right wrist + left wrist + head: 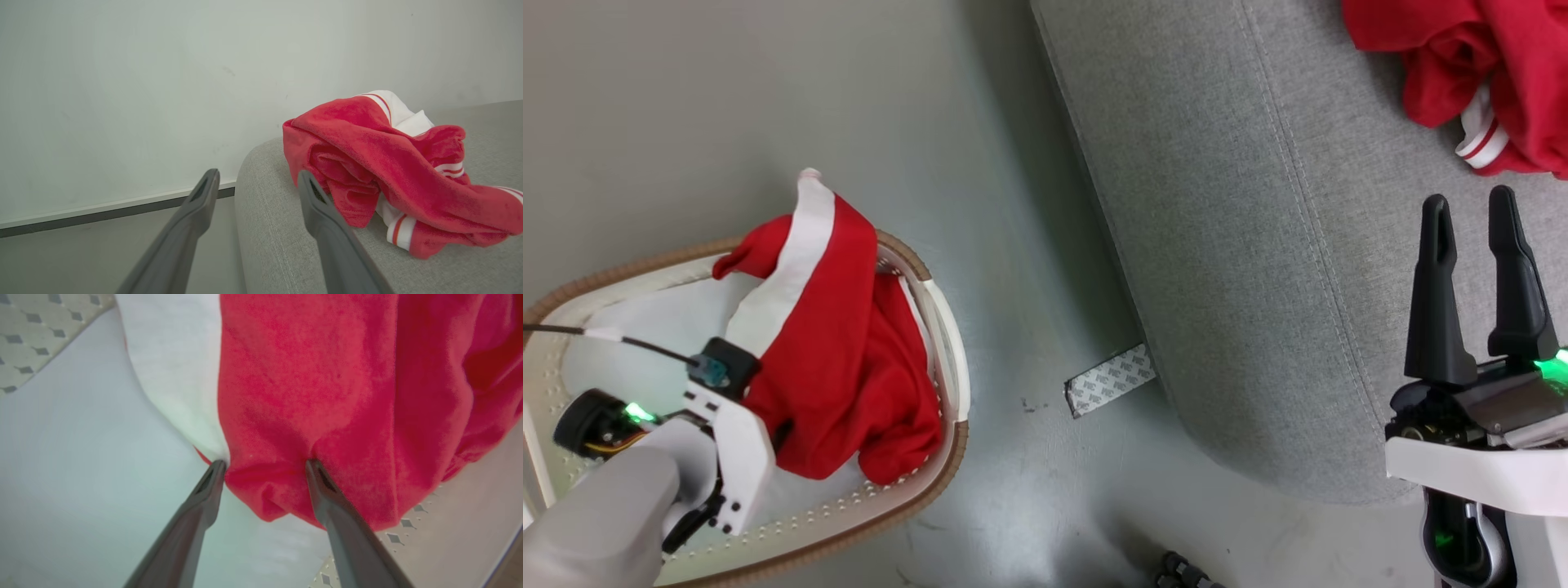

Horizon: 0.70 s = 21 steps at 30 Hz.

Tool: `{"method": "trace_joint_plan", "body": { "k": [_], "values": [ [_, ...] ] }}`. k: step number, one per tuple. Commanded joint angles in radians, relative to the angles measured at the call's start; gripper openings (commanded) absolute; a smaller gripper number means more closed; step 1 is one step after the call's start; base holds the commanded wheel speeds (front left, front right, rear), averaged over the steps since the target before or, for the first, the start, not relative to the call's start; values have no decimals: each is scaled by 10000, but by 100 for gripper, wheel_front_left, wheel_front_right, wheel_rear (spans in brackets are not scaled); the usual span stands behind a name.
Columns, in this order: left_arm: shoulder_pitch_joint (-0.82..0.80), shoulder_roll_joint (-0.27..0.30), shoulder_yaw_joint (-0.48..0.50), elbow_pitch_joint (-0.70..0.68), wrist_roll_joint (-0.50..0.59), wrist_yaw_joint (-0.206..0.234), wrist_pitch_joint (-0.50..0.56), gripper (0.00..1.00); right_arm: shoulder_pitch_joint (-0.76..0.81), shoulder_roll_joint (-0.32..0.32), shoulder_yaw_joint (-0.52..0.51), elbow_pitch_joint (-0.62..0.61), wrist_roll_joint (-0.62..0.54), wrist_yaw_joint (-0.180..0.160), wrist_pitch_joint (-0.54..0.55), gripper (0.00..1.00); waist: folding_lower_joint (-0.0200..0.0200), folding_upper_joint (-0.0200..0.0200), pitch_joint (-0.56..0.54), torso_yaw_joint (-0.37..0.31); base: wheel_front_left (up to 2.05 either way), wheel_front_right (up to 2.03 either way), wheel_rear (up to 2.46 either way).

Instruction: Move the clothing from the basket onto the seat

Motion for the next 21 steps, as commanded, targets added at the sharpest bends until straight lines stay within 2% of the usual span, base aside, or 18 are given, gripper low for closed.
{"method": "trace_joint_plan", "body": {
  "k": [1, 10, 12, 13, 14, 21],
  "values": [
    [-253, 10, -176, 65, -119, 19, 72, 100, 167, 2, -71, -81, 70, -26, -31, 100, -2, 0, 105, -12, 0, 0, 0],
    [-951, -199, -1392, 110, -560, 19, 126, 100, 367, 2, -90, -198, 172, -26, -31, 100, -2, 0, 371, 44, 0, 0, 0],
    [-1053, -203, -1638, 121, -741, 19, 195, 31, 372, 2, -71, -205, 194, -26, -31, 100, -2, 0, 393, 49, 0, 0, 0],
    [-1088, -205, -1750, 126, -818, 19, 249, 9, 387, 2, -51, -208, 204, -26, -31, 100, -2, 0, 398, 49, 0, 0, 0],
    [-1102, -205, -1847, 117, -866, 19, 272, 0, 399, 2, -37, -204, 200, -24, -33, 100, -2, 0, 395, 49, 0, 0, 0],
    [-1243, -91, -2146, 78, -1159, 19, 43, 0, 368, 2, -41, -150, 161, -26, -31, 100, -2, 0, 322, 42, 0, 0, 0]
  ]
}}
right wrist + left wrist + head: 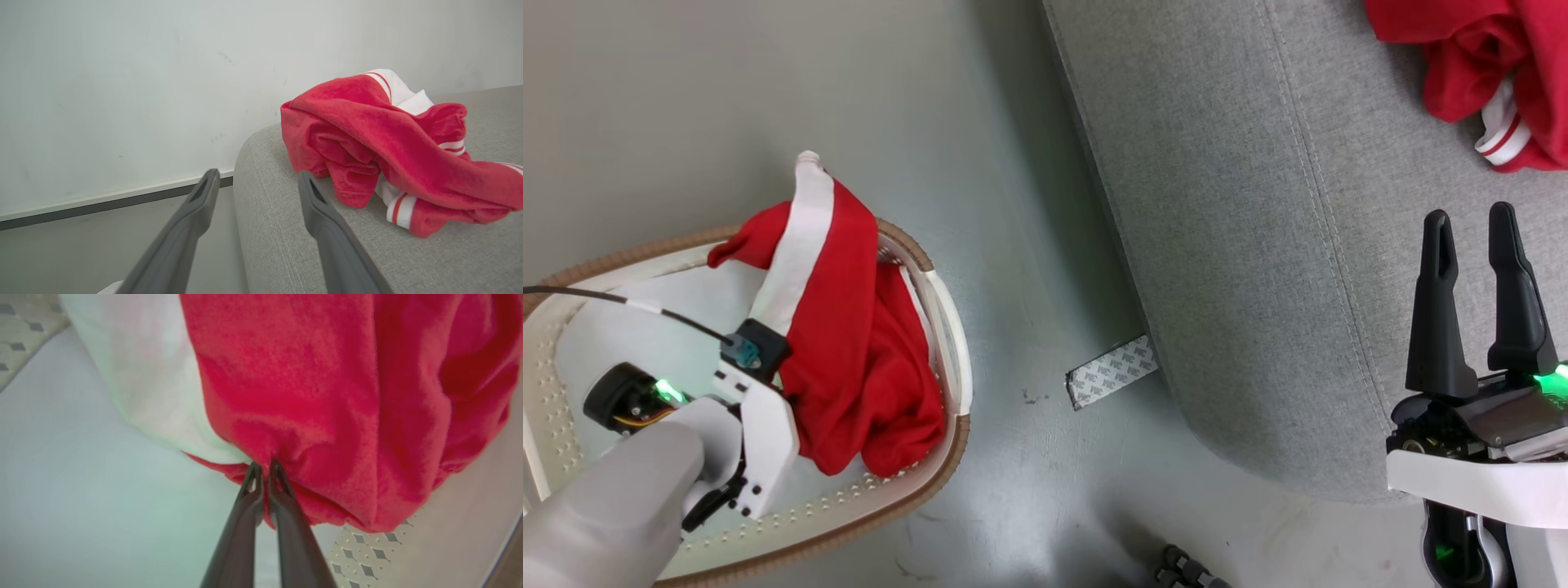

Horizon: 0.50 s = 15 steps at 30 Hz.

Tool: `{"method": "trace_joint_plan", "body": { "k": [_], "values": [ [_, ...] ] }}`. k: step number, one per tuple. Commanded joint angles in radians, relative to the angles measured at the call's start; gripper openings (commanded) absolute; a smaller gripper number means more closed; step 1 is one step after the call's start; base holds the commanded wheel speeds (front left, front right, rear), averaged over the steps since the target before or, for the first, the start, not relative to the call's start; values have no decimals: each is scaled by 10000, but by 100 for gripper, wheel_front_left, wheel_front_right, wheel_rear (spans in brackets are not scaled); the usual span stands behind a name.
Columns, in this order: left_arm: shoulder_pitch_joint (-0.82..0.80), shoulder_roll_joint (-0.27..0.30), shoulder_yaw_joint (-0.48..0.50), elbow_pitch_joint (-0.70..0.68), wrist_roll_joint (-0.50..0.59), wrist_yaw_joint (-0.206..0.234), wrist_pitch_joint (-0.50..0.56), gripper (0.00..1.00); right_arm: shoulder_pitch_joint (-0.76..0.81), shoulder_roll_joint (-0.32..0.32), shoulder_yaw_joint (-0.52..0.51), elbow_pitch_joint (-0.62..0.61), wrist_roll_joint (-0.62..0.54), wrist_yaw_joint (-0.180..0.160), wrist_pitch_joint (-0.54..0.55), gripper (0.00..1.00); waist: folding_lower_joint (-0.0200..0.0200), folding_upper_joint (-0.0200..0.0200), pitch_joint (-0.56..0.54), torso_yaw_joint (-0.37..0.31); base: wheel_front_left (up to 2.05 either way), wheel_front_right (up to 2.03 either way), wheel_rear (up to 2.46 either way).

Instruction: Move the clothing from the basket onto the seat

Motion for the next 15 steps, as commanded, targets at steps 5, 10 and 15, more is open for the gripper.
{"method": "trace_joint_plan", "body": {
  "k": [5, 10, 15],
  "values": [
    [-73, 93, -91, 79, -323, 19, -322, 0, -203, 0, 73, 77, -4, -22, -33, 100, -1, 0, -189, -26, 0, 0, 0],
    [314, -25, -119, 244, -848, 19, -1086, 0, -507, 0, 208, 278, -142, -24, -31, 100, -1, 0, -766, -137, 0, 0, 0],
    [634, -384, -140, 194, -1159, 19, -1641, 0, -590, -1, 68, 492, -467, -24, -31, 100, -1, 0, -1541, 115, 0, 0, 0]
  ]
}}
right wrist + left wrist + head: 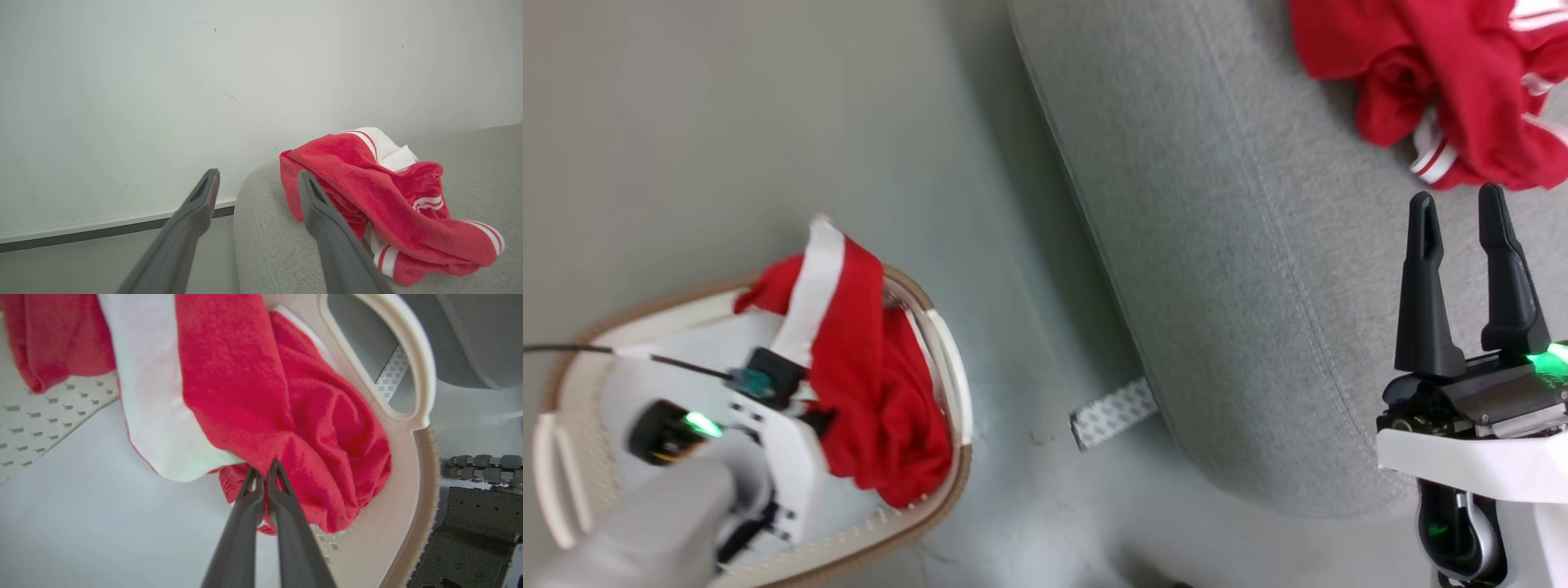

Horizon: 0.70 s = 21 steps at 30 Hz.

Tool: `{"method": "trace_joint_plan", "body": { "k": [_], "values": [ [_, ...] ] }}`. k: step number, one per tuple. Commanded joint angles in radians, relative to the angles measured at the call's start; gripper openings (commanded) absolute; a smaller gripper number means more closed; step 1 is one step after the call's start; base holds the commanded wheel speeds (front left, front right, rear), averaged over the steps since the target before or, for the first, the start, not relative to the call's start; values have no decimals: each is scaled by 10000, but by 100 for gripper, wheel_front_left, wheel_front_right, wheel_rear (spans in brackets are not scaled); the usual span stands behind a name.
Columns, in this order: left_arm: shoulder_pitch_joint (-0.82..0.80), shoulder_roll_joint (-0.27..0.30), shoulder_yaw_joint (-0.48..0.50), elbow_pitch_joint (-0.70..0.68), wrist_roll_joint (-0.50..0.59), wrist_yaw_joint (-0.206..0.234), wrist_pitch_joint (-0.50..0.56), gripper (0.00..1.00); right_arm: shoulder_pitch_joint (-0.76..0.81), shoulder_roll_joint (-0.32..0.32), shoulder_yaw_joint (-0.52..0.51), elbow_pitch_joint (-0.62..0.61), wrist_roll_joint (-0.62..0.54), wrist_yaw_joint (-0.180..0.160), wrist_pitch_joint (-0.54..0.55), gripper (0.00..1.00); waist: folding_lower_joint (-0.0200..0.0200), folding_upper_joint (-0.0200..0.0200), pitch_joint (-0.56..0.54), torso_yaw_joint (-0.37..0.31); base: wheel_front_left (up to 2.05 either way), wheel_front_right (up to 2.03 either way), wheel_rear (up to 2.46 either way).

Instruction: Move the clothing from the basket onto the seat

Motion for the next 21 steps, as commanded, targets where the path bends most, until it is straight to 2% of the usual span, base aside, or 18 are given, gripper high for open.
{"method": "trace_joint_plan", "body": {
  "k": [1, 13, 21],
  "values": [
    [180, -112, -17, -44, -94, 19, -177, 0, -67, -5, -88, 77, -164, -24, -31, 100, 0, 0, -623, 282, 0, 0, 0],
    [891, -1431, -82, -589, -562, 19, -1947, 0, 281, -14, -575, 1046, -1070, -24, -32, 100, 0, 0, -3316, 1720, 0, 0, 0],
    [979, -1952, 208, -1308, -716, 19, -2333, 0, 553, -12, -602, 1723, -1432, -24, -16, 100, 0, 0, -4845, 2546, 0, 0, 0]
  ]
}}
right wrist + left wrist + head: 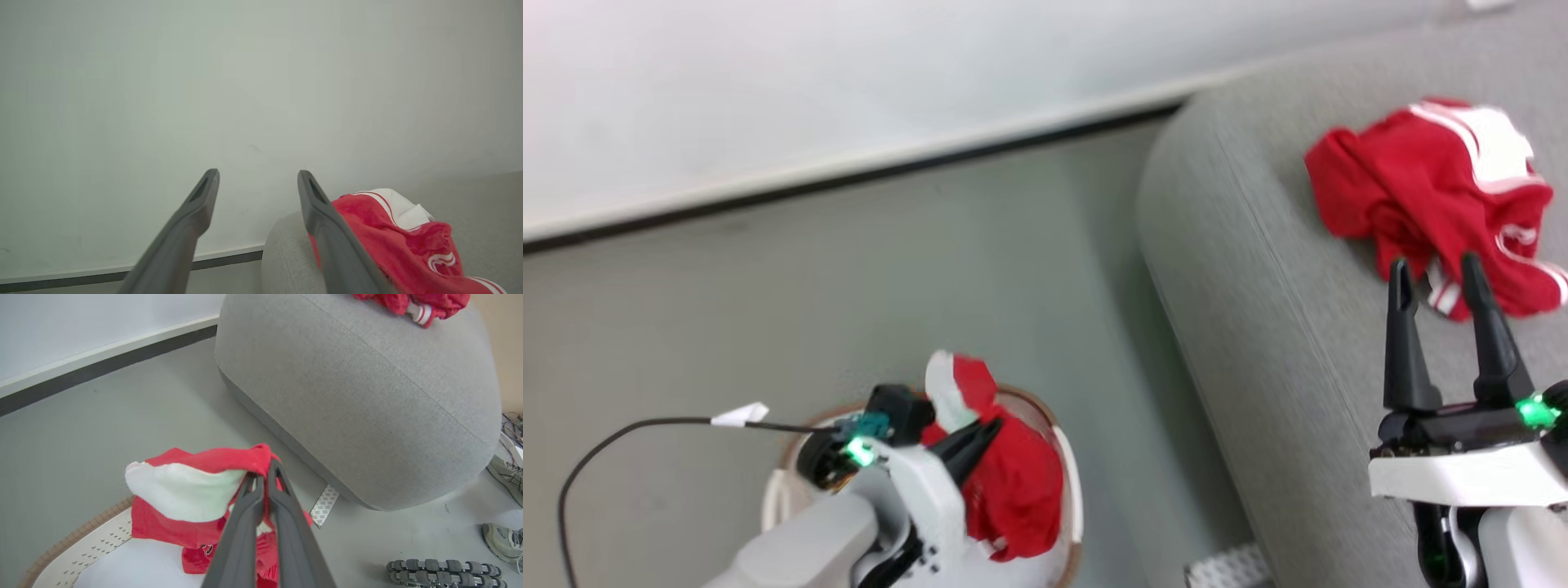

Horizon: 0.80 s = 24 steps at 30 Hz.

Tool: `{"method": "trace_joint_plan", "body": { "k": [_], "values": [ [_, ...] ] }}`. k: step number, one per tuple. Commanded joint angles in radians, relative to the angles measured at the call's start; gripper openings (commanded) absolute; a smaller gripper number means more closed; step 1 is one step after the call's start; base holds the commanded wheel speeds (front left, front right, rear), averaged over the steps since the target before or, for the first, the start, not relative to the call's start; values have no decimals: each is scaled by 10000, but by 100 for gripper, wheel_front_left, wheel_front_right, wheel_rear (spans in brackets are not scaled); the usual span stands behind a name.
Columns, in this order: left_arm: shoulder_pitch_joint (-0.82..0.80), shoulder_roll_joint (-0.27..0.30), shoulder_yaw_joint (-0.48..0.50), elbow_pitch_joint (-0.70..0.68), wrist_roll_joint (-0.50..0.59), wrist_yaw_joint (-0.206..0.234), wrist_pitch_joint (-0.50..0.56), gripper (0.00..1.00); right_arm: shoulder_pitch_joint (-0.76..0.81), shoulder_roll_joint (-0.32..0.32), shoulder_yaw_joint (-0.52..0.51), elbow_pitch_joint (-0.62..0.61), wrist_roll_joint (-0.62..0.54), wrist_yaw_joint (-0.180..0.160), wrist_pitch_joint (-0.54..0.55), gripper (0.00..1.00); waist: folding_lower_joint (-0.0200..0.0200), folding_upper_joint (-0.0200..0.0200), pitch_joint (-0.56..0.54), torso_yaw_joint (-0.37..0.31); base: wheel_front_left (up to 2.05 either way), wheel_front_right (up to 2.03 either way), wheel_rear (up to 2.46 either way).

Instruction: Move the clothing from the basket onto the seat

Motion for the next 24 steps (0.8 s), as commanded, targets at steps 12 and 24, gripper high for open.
{"method": "trace_joint_plan", "body": {
  "k": [12, 24],
  "values": [
    [552, 27, 2716, -2305, 1741, 115, -39, 0, 551, -24, 1038, 1076, 182, -22, 5, 100, 2, 0, -2056, 1492, 0, 0, 0],
    [213, 402, 4382, -4218, 2873, 480, -41, 0, 820, -22, 2183, 1738, 708, -22, 5, 100, 2, 0, -2790, 1757, 0, 0, 0]
  ]
}}
